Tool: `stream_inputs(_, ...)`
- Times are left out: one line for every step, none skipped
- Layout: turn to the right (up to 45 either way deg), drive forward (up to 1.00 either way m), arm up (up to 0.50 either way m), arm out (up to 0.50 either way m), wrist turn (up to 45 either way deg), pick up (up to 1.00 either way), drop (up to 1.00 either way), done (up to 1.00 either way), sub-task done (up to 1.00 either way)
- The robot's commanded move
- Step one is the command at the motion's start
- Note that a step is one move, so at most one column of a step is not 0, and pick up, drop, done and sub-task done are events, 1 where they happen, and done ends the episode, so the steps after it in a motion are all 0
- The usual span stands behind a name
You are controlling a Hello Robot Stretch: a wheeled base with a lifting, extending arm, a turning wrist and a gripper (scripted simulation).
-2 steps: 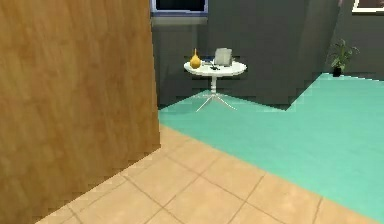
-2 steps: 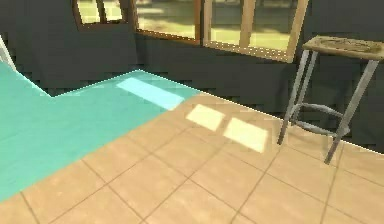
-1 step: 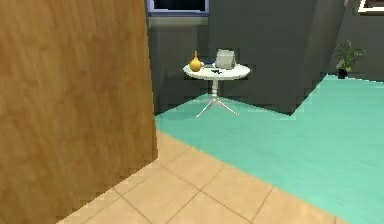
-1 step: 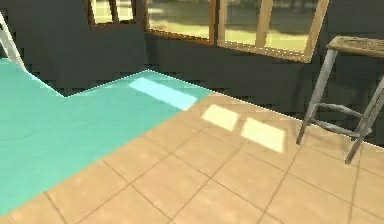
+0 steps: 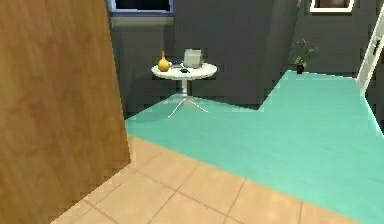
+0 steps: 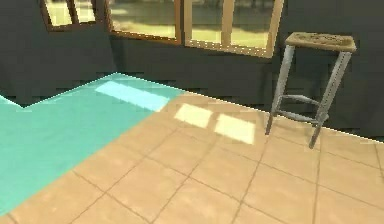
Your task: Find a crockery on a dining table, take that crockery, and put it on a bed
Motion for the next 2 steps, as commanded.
stream_inputs(0.0, 1.00, 0.00, 0.00, 0.0, 0.00, 0.00, 0.00, 0.00)
stream_inputs(3.0, 0.00, 0.00, 0.00, 0.0, 0.00, 0.00, 0.00, 0.00)
